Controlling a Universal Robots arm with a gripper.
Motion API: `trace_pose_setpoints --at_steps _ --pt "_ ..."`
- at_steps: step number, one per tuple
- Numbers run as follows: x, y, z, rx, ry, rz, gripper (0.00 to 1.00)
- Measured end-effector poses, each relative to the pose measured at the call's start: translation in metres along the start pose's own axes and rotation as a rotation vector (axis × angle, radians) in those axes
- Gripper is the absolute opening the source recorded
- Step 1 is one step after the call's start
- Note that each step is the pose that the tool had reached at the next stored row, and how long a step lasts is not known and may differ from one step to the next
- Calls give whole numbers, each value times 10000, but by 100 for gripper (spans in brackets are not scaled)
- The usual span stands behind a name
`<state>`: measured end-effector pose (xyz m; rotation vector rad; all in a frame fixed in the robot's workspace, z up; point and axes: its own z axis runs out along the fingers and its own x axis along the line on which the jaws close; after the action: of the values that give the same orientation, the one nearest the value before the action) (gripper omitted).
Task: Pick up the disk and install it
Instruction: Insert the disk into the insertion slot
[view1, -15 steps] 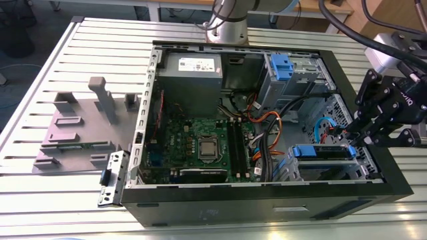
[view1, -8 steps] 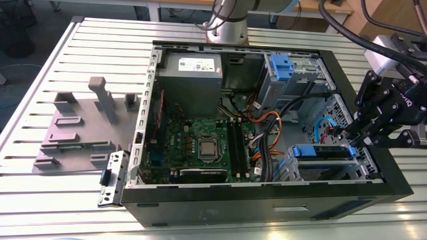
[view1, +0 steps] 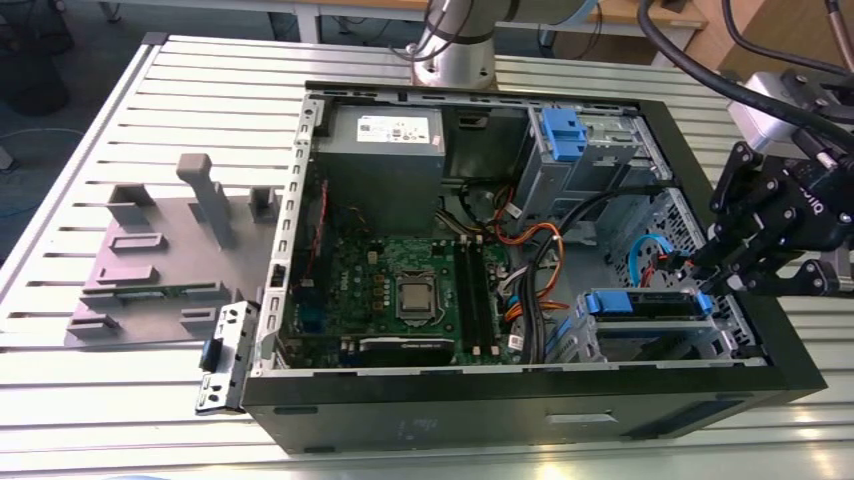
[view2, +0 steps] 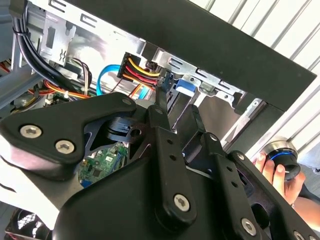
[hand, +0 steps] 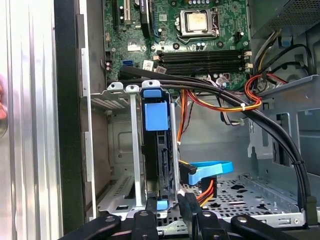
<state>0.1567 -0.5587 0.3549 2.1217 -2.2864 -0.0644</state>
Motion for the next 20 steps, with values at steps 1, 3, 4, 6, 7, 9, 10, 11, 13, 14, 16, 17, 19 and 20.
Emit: trace_pose_setpoints --at_steps 1,3,4,6,7,9,10,11,13,14,16,17,19,20 --pt "-1 -2 2 0 0 0 36" --pt "-2 -5 5 0 0 0 36" --pt "-2 -6 6 0 -1 0 36" --pt "-3 -8 9 0 -1 1 36" --pt "-3 -10 10 0 0 0 36" --pt "-4 -13 14 0 0 0 36" --pt "-4 -14 15 0 0 0 36" --pt "-5 -16 16 0 0 0 36" --pt "-5 -18 20 0 0 0 36" --pt "-6 -19 21 0 0 0 36" --pt "-6 -21 25 0 -1 1 36" --pt "-6 -22 26 0 0 0 36" --pt "-7 -25 30 0 0 1 36" --pt "-7 -26 32 0 0 0 36"
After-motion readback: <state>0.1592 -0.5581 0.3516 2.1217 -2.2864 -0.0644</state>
